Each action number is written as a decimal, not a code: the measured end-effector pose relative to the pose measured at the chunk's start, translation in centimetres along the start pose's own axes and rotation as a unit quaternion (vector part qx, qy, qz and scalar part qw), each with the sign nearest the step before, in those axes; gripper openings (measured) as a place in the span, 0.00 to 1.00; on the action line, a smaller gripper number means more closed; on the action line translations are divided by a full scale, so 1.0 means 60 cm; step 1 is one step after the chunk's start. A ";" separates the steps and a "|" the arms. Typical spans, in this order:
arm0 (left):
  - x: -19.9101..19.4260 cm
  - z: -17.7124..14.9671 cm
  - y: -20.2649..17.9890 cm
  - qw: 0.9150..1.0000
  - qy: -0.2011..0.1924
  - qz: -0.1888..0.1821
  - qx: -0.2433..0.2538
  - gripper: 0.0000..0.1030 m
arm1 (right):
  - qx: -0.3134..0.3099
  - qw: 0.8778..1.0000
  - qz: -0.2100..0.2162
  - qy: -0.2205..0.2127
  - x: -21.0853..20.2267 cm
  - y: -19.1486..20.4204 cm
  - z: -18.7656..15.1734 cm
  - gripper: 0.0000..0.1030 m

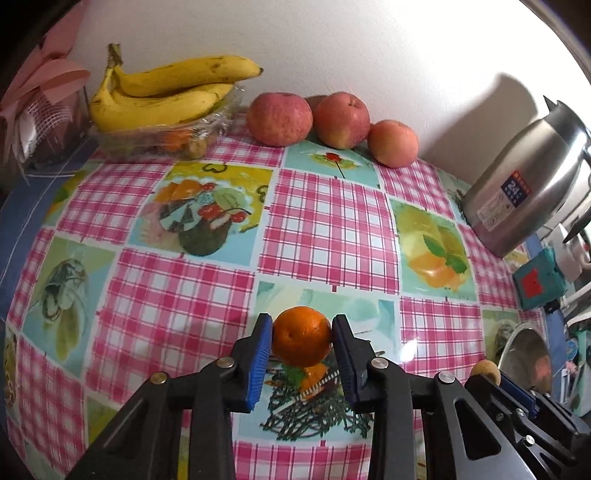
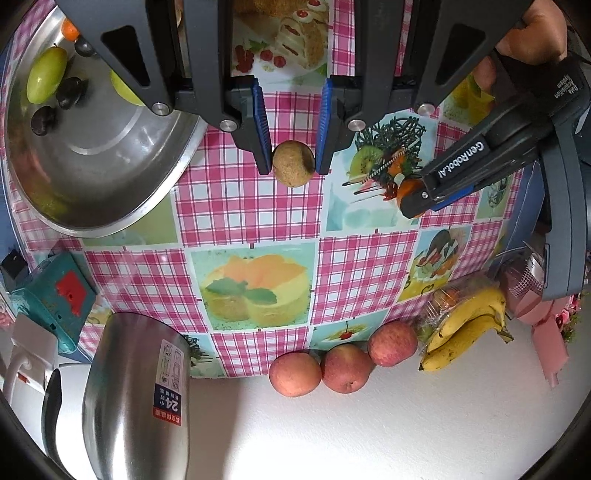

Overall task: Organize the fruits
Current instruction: 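Carry the kiwi over the steel bowl while the left tool carries the tangerine there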

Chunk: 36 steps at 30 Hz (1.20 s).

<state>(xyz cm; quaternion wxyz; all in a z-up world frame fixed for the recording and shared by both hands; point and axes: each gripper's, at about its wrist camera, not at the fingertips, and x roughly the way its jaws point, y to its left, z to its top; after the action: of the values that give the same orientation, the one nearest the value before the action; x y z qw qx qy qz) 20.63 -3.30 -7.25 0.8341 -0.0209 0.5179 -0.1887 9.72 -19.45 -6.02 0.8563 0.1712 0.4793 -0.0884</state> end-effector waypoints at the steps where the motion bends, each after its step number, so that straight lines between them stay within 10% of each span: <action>1: -0.008 -0.002 0.004 1.000 0.002 0.003 -0.005 0.35 | 0.000 1.000 0.000 -0.001 -0.004 0.000 -0.002 0.24; 24: -0.147 -0.090 -0.015 0.999 0.000 -0.033 -0.035 0.35 | 0.023 1.000 -0.016 -0.012 -0.102 -0.017 -0.082 0.24; 36: -0.147 -0.118 -0.126 0.997 0.009 -0.058 0.045 0.35 | 0.086 0.995 -0.053 0.000 -0.124 -0.116 -0.100 0.24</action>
<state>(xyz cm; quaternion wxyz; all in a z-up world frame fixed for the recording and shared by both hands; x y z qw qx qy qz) 8.78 -6.21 -1.27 0.8171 -0.0116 0.5145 -0.2596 -1.10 -23.75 -4.06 0.8325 0.2191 0.4780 -0.1745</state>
